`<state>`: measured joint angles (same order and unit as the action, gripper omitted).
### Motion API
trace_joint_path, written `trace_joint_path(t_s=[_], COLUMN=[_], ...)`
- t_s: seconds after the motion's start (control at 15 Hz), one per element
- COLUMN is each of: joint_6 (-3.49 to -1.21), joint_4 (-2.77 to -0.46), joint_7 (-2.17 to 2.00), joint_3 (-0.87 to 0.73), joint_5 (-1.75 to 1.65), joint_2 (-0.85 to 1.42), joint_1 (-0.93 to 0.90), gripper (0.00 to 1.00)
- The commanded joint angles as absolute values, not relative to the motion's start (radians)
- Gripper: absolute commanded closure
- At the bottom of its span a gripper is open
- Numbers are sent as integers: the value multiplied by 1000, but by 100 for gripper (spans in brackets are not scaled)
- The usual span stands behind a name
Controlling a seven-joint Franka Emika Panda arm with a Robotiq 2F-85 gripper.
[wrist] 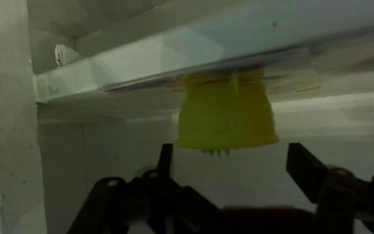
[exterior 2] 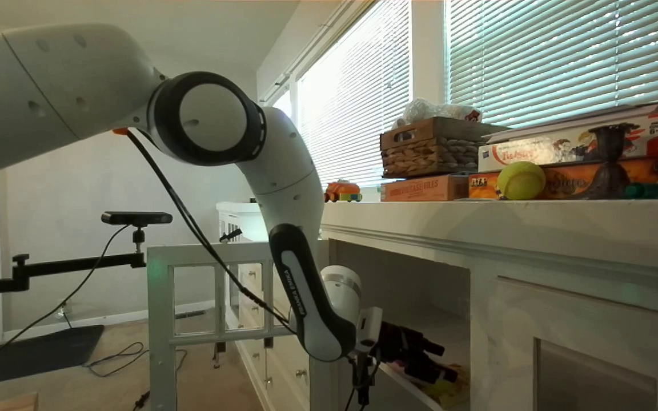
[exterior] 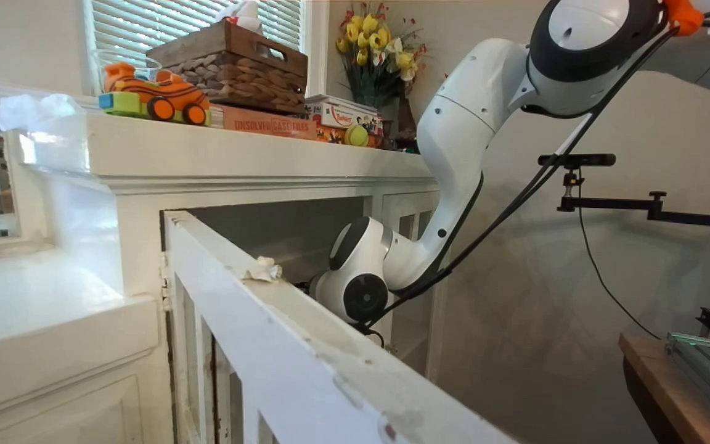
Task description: Place the stacked bowls in the cabinet then unstack them.
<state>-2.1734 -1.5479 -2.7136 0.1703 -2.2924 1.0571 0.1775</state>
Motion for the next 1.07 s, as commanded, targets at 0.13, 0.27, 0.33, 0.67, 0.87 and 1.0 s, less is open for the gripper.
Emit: trace_joint_path(t_s=[0.13,0.27,0.33,0.67,0.87,1.0], joint_6=[-2199,-2193,-2192,-2226,-2270,-2314], joint_4=[-1488,-1506,-1519,-1597,-1655,-1700], joint_7=[-2735,-2747,-2747,-2679,-2608,-2557], joint_3=[137,136,138,135,131,128], joint_5=[-2249,-2249,-2250,-2190,-2128,-2092], joint_2=[1089,1066,1050,961,896,848], joint_1=[145,140,141,136,138,144], gripper=[0,0,0,0,0,0])
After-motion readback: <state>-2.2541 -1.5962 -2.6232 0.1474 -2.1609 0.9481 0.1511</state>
